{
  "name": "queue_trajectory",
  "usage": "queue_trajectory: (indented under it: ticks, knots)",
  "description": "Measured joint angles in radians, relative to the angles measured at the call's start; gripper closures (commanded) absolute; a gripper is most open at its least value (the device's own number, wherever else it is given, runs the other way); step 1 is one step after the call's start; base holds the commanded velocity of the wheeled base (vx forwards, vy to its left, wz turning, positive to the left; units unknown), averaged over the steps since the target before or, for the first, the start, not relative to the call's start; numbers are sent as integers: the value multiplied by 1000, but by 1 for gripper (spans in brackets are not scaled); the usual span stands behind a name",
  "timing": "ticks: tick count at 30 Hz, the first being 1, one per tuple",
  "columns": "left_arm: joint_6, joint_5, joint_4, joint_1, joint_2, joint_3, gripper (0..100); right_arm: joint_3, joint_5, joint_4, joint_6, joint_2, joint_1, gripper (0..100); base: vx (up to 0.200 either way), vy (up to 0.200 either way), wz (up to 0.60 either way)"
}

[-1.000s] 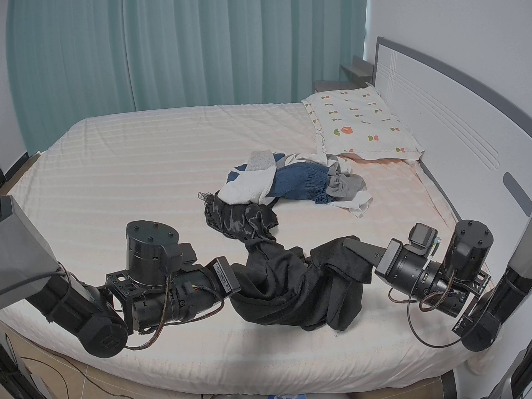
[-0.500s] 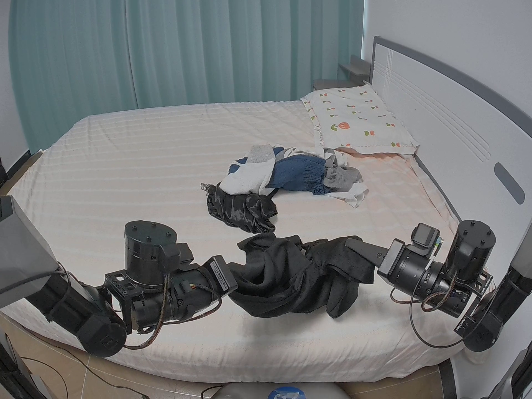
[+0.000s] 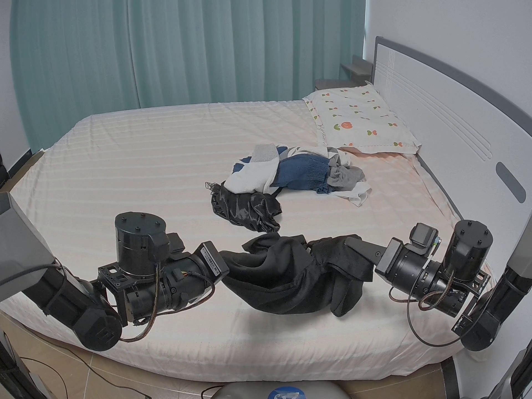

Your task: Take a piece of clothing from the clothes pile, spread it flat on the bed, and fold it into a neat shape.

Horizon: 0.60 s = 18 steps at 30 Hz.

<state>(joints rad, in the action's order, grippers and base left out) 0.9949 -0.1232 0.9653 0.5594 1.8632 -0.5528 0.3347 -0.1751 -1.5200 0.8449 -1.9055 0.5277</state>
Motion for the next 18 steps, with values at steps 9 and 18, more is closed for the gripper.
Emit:
queue_trajectory:
  ticks: [9, 18]
  knots:
    - [-1, 1, 1, -11, -4, 5, 100, 2, 8, -33, -1, -3, -2, 100, 0, 200, 0]
    - [1, 33, 1, -15, -16, 17, 100, 2, 9, -33, -1, 3, -3, 100, 0, 200, 0]
